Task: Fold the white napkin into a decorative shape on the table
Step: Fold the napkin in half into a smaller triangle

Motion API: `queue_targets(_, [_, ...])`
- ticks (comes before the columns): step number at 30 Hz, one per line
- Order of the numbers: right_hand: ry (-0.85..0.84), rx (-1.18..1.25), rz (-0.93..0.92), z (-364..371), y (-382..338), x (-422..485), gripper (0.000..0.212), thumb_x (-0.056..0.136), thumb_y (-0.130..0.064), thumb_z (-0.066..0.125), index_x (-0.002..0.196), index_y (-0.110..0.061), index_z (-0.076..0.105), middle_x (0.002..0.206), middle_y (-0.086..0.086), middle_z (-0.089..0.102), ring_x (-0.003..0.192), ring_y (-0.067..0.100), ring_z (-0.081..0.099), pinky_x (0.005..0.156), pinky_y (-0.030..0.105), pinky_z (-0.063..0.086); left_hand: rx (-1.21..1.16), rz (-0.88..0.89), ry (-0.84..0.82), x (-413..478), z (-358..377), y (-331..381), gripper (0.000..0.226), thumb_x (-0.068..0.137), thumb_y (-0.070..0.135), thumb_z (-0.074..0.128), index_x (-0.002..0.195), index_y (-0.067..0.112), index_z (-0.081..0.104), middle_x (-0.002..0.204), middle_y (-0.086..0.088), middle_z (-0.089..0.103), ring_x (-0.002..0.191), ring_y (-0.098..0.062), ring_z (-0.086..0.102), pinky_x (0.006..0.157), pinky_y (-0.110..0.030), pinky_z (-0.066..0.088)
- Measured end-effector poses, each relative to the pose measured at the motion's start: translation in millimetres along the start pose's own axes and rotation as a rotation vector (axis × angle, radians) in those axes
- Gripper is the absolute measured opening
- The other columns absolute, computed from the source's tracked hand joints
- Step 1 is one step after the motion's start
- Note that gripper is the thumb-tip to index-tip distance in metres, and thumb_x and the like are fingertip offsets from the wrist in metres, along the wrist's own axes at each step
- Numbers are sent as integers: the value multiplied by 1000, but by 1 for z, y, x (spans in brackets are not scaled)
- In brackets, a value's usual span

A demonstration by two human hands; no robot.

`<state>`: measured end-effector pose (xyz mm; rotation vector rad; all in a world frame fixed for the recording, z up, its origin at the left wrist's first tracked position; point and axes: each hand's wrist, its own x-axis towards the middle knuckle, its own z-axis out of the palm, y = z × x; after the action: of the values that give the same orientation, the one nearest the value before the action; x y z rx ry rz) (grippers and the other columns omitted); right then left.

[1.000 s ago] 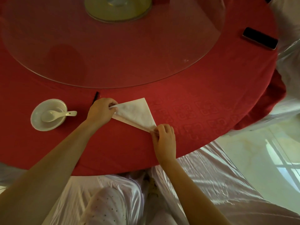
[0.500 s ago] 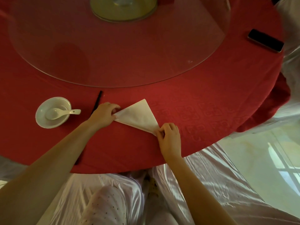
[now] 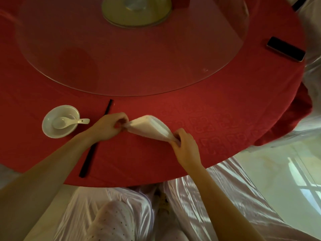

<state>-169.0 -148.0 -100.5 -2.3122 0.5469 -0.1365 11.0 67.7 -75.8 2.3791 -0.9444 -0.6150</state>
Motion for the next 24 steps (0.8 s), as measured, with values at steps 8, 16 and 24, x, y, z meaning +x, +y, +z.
queue_targets(8, [47, 109, -45, -29, 20, 16, 16, 79, -13, 70, 92, -14, 61, 88, 2, 65, 80, 19, 60, 71, 32, 48, 113, 221, 270, -14, 3, 26, 23, 80, 4, 65, 101, 12, 65, 95, 9, 58, 86, -2, 52, 81, -1, 35])
queue_targets(16, [-78, 241, 20, -44, 29, 34, 15, 81, -15, 69, 86, -23, 57, 79, -11, 64, 69, 0, 59, 59, 4, 42, -153, 92, 388, -9, -4, 68, 12, 87, 8, 58, 98, 11, 63, 84, 5, 65, 72, -3, 60, 71, -3, 41])
queue_targets(24, [38, 84, 197, -48, 47, 38, 18, 85, -13, 61, 100, -10, 70, 99, 3, 70, 82, 8, 58, 63, 5, 38, -528, -484, 150, -8, 71, 55, 22, 89, 8, 56, 108, -3, 58, 64, -7, 60, 40, -6, 58, 43, -20, 52])
